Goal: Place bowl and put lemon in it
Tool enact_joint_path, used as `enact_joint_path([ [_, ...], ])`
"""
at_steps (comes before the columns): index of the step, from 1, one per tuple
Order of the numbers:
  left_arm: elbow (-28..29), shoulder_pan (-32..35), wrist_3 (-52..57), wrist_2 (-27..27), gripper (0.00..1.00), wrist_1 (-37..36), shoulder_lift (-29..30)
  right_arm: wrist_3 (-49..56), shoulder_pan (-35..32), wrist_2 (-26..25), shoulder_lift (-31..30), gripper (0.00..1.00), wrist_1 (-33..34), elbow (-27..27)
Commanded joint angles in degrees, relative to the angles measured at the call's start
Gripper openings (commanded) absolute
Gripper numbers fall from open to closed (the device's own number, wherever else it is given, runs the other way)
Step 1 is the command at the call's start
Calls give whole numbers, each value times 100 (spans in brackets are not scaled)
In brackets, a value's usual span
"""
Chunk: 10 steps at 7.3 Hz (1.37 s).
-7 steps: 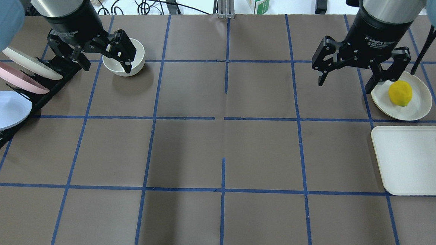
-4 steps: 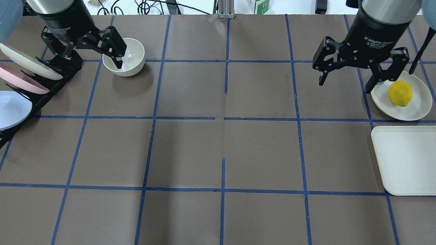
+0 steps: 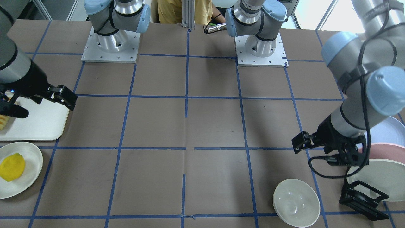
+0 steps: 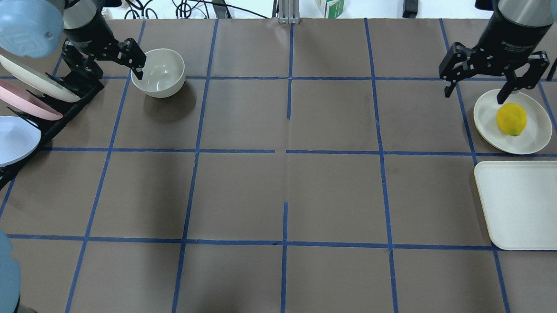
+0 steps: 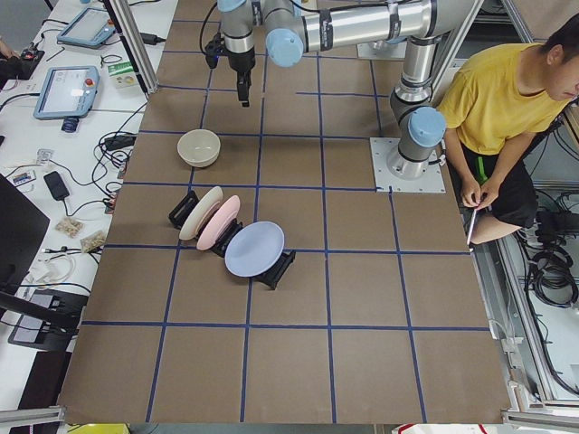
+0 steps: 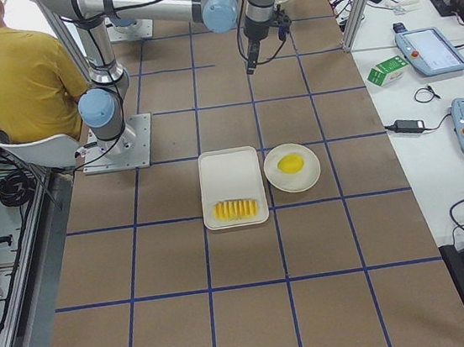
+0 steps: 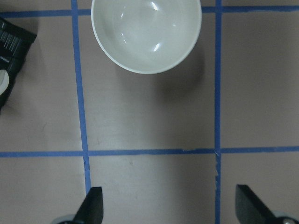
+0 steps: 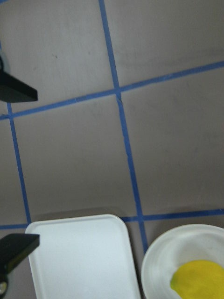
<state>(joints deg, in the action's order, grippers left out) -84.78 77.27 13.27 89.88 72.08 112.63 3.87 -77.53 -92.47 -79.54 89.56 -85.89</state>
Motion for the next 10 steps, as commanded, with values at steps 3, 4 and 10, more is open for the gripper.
enact_joint_path([
  [3, 979, -212, 132, -24, 100, -414, 1558, 1833, 844, -463, 1183, 100, 1779, -6],
  [4, 1111, -212, 124, -50, 100, -527, 1751, 2115, 975, -465, 1421, 100, 2167, -7],
  [10, 1244, -204, 159, -270, 0, -572, 2000, 2699, 1416, -369, 2486, 100, 3383, -6],
])
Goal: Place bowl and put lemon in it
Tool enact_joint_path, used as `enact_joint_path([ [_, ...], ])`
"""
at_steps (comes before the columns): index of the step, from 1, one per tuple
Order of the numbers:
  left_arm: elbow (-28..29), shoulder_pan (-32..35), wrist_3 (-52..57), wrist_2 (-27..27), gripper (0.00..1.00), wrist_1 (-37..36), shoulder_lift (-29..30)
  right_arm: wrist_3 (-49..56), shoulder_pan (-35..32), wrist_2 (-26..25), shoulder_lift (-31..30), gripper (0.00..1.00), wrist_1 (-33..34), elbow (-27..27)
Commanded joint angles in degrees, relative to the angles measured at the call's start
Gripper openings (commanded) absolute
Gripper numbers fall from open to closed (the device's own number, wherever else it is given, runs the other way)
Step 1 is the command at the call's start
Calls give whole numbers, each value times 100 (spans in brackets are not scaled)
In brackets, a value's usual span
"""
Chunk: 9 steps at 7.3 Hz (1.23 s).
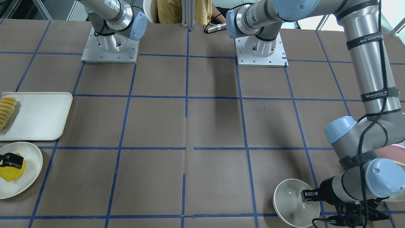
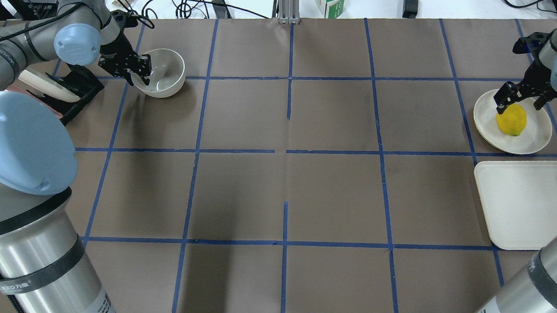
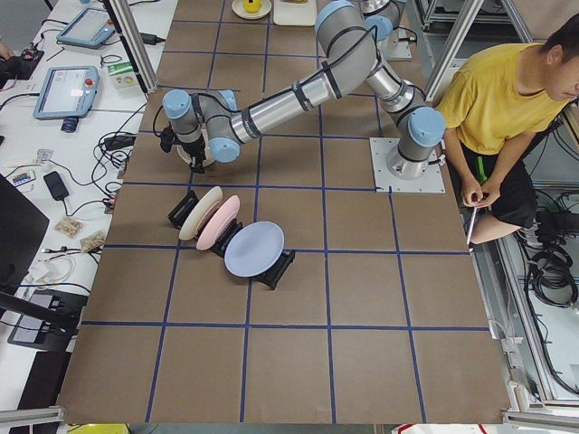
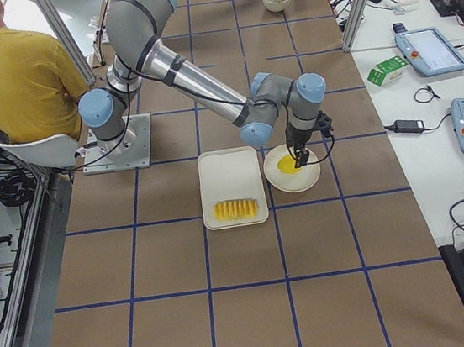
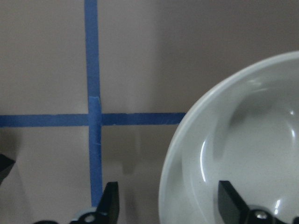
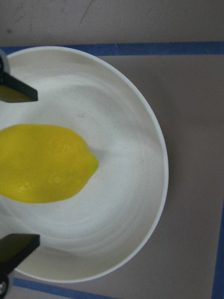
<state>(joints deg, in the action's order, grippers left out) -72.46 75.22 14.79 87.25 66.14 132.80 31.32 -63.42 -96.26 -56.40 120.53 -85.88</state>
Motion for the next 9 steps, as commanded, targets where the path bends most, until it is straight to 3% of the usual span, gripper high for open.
enact_joint_path([
  [1, 13, -7, 6, -7, 0, 39, -53, -47, 5, 11, 217, 99, 270, -7],
  [2, 13, -16, 58, -7, 0, 179, -149, -47, 5, -6, 226, 91, 217, -7],
  [3, 30, 18, 68, -15, 0, 371, -254, -47, 5, -15, 191, 74, -62, 1],
  [4, 74, 141, 68, -129, 0, 800, -464, -47, 5, -15, 165, 47, -291, 36],
  [5, -56, 377, 68, -730, 0, 1135, -762, -47, 5, -24, 147, 16, -345, 54],
  [6, -223, 710, 68, -832, 0, 1121, -974, -47, 14, -16, 43, 0, -659, 133],
  [7, -660, 1140, -11, -1076, 0, 1121, -1245, -47, 14, -24, -167, 0, -793, 159],
  [9, -1705, 1879, -1007, -1079, 0, 212, -1642, -413, -109, 11, -650, 0, -1712, 431],
])
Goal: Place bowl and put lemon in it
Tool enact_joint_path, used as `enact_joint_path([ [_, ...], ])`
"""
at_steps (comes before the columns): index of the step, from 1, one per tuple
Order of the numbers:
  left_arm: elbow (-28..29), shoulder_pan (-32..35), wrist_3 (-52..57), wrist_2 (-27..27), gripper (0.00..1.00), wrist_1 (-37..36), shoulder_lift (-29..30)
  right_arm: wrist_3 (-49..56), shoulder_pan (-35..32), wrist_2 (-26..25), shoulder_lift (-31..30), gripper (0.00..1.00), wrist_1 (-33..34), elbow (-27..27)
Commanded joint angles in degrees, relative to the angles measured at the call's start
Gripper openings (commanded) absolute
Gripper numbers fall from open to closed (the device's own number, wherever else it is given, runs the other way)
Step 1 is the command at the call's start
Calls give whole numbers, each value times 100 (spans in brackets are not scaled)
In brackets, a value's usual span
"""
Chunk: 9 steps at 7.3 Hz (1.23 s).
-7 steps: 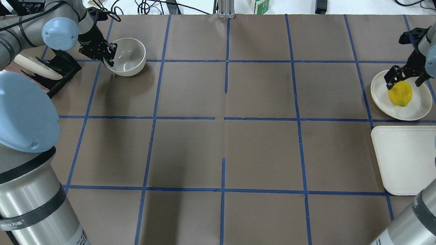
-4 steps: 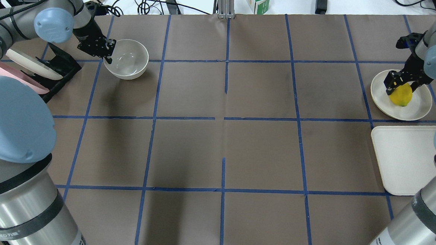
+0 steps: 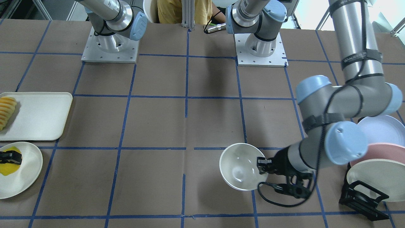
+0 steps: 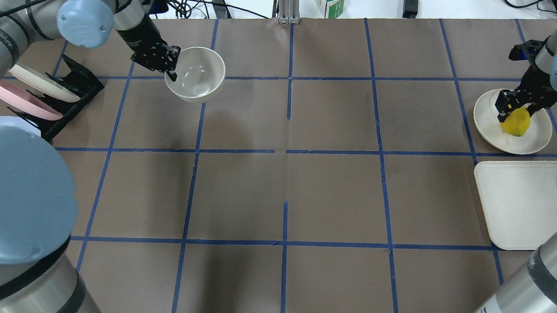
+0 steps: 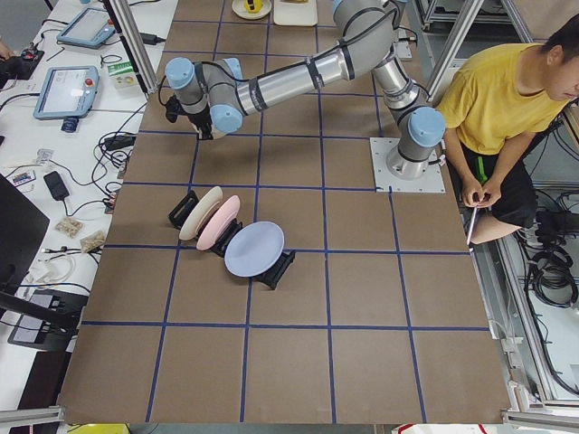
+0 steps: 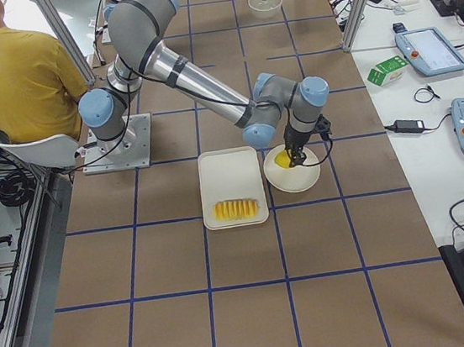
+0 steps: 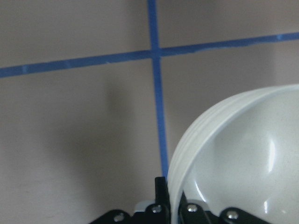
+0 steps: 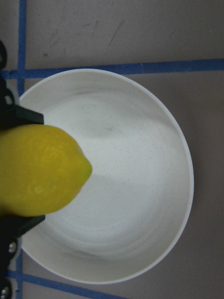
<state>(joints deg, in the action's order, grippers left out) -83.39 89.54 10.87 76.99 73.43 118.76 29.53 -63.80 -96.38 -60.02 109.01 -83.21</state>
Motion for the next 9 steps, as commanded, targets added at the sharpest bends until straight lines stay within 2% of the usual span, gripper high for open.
enact_joint_path([
  [1, -1017, 833, -1160, -18, 0, -1123, -309, -490, -323, 22, -456, 0, -930, 339],
  [3, -1748, 1161, -1742, 18, 0, -2091, -275, -1584, -1008, 31, -903, 0, -1520, 393],
  [5, -1821, 1197, -1878, 18, 0, -2166, -291, -1923, -1458, 364, -1142, 0, -1742, 358],
  [6, -1830, 1214, -1886, 26, 0, -2158, -301, -2447, -1712, 374, -1204, 0, -1778, 341],
  [7, -1821, 1206, -1921, 27, 73, -2175, -275, -2809, -2080, 374, -1205, 0, -1760, 358],
  [8, -1708, 1136, -1887, 35, 91, -2192, -327, -3152, -2371, 365, -1205, 0, -1760, 367],
  [9, -1559, 1066, -1887, 44, 100, -2123, -440, -3512, -2617, 400, -1205, 0, -1760, 367],
])
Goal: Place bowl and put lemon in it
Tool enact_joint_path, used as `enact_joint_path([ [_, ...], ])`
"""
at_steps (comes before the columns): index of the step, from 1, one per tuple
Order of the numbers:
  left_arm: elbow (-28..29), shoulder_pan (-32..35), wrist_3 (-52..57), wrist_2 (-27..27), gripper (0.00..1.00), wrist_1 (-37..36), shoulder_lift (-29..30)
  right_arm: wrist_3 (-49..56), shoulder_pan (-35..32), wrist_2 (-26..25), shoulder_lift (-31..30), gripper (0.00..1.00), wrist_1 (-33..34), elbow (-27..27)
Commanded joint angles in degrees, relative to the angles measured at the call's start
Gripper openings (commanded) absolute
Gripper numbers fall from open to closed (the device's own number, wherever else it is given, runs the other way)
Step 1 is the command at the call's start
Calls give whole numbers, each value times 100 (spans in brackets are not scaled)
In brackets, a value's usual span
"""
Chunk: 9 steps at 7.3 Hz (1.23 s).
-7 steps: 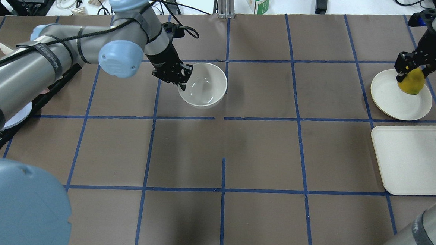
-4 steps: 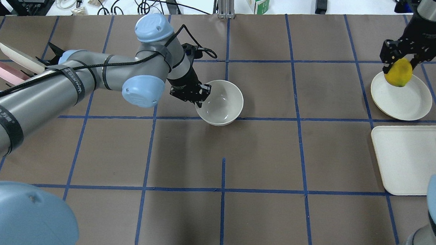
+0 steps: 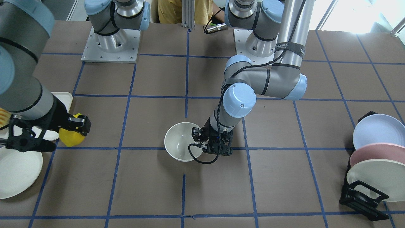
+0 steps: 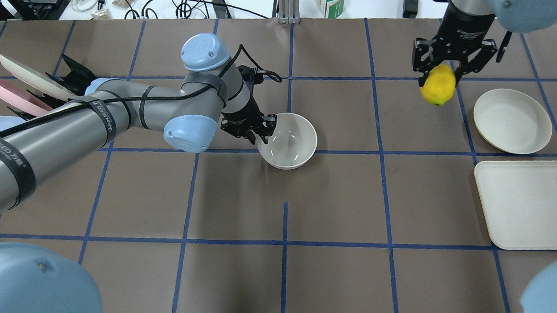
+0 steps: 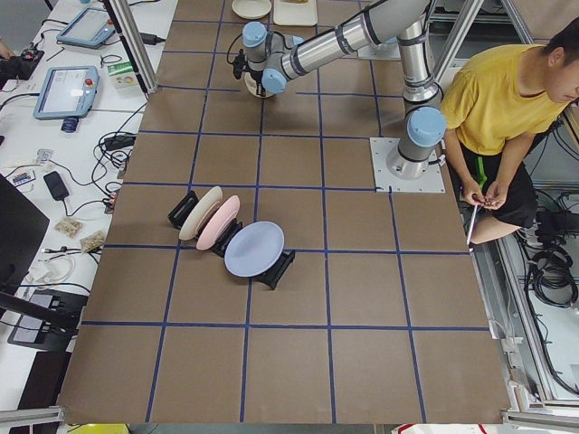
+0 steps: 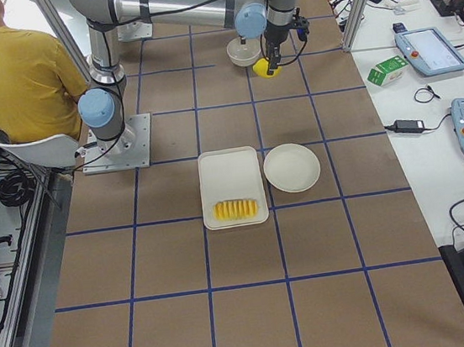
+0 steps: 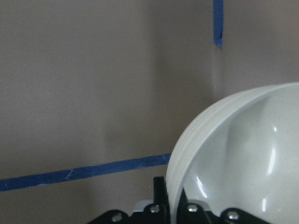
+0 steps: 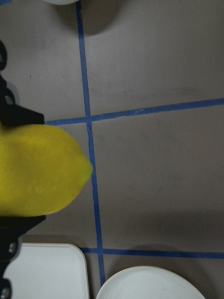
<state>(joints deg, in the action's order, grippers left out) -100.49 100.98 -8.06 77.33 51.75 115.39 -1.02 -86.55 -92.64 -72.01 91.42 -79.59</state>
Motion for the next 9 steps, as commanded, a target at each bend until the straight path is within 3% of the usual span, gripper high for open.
enact_joint_path([
  [1, 466, -209, 33, 201, 100, 585, -322, -739, -615, 96, -14, 0, 16, 31],
  [2, 904, -401, 425, 342, 100, 1496, -611, -1090, -879, 115, 20, 0, 68, 23],
  [4, 1504, -989, 1078, 405, 100, 3360, -1270, -1443, -1118, 622, 126, 0, 208, -21],
  [6, 1445, -1141, 1237, 1526, 100, 3763, -1973, -1672, -1511, 738, 345, 0, 429, -30],
  [8, 1453, -1238, 1228, 867, 100, 3851, -2240, -2199, -1978, 800, 740, 0, 877, -39],
  [9, 1453, -1203, 1124, 845, 100, 3843, -2188, -2183, -2032, 818, 855, 0, 886, -56],
])
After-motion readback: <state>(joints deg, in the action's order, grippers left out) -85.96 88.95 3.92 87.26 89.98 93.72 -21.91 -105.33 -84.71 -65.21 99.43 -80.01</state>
